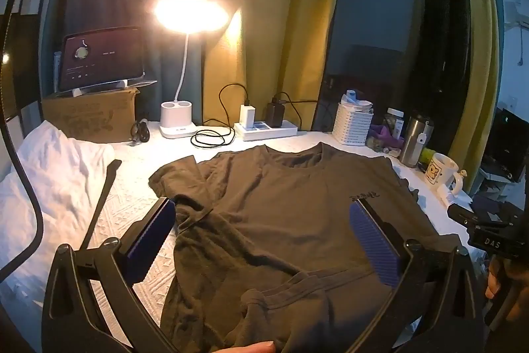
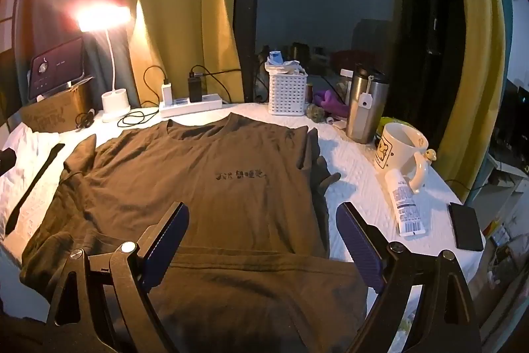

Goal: Fold small clothes

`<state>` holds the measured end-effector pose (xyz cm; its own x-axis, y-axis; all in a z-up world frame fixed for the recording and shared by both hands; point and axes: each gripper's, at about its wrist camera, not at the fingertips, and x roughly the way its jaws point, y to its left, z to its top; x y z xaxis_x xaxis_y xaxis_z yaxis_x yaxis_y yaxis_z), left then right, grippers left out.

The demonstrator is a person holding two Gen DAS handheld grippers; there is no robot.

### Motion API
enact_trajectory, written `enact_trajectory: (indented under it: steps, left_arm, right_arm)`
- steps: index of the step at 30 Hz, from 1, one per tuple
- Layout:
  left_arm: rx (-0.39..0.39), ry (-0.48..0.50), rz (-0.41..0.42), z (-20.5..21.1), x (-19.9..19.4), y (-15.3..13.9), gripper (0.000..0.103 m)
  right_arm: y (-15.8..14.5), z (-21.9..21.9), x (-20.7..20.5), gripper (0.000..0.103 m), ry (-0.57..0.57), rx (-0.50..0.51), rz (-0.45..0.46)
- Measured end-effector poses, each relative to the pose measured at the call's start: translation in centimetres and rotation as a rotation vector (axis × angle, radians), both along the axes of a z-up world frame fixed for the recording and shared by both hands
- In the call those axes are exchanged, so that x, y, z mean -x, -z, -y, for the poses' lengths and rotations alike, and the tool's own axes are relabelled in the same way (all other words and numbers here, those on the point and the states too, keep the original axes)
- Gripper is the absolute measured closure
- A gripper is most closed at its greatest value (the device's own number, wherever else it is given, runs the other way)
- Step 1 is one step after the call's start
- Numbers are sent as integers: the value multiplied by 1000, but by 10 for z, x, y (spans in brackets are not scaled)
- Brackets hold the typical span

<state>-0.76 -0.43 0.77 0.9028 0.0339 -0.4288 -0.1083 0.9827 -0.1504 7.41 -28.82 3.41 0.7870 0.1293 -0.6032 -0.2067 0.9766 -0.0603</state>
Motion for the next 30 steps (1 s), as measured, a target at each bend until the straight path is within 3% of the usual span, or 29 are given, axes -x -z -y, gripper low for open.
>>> enact_trajectory:
  steps: [30]
  left_arm:
    - [4,-35,-25,-2,-1,-3,0]
  right_arm:
    - [0,-2,1,12,1,5,1]
